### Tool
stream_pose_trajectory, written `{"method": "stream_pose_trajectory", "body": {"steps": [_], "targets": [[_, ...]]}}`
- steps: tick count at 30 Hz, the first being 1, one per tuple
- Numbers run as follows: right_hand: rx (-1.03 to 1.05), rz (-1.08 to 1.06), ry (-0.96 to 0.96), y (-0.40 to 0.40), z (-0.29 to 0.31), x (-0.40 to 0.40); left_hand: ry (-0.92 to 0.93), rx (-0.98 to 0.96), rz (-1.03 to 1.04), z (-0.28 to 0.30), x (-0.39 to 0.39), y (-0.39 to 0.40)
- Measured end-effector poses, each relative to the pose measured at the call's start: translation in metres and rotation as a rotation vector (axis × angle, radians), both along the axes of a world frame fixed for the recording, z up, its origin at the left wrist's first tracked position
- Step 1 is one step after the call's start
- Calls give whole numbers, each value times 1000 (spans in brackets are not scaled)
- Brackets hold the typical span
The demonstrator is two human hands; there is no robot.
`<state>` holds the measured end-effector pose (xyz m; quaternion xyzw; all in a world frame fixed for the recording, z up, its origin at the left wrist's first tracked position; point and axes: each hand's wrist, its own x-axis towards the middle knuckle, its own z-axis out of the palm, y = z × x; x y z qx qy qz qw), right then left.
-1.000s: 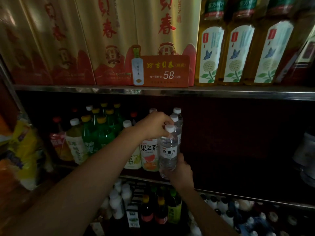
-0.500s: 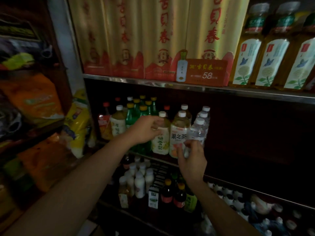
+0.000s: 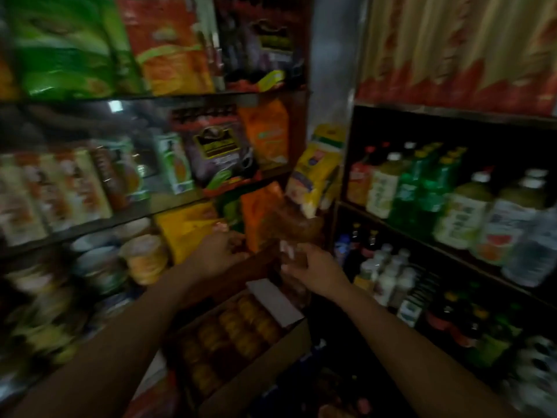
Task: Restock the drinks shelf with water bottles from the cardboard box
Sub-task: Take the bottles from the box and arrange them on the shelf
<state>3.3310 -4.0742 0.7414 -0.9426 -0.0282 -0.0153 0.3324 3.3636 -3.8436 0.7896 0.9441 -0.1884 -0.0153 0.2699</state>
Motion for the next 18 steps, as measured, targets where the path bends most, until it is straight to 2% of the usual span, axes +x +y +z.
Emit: {"method": "stream_pose_trajectory", "body": {"steps": [4,8,13,18], "targets": [[-35,166,175,90,-25,1,152,-67,176,-44,-38,102],[-32,265,243,164,-60,-7,223,-116,327,-86,-76,168],[-97,375,363,216,-118,-13,357,-218,530,-156,-99,210],[-35,356,563,220,-201,-24,533,-398,672,-246,-114,210]]}}
